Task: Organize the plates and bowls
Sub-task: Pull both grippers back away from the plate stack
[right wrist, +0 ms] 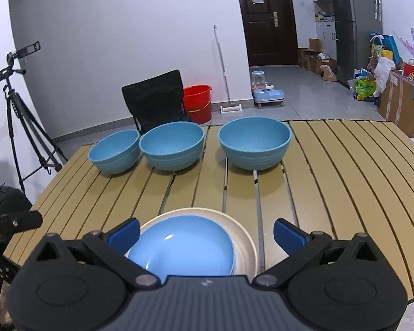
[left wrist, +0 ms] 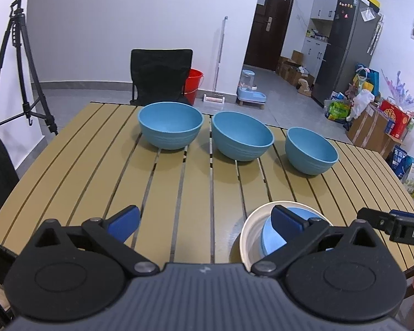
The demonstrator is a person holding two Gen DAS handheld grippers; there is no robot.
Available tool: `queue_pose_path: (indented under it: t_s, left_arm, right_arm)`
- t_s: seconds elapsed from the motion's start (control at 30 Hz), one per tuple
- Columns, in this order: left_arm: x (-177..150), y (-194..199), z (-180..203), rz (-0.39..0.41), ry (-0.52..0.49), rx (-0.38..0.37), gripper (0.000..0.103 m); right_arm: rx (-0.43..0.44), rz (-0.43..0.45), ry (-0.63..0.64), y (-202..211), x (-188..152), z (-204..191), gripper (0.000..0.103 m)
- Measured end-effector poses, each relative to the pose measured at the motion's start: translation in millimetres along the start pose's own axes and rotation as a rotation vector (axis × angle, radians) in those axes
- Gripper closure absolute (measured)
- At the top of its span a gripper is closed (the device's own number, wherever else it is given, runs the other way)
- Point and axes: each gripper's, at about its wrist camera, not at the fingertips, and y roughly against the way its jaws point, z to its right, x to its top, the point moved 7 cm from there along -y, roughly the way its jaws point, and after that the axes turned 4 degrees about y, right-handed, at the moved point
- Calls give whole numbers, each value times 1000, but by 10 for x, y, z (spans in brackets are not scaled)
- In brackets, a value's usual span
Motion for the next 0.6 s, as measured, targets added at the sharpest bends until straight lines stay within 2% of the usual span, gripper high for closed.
queue_pose_path:
  t_s: [0.27,0.6]
  left_arm:
    - [215,-208,207,-18,-37,-21,0]
    - [639,-732,601,-74,-74,-56,0]
  right_arm:
    - [-28,-8,-32,-95,183,229,0]
    - [-80,-50,-106,-432,493,686,0]
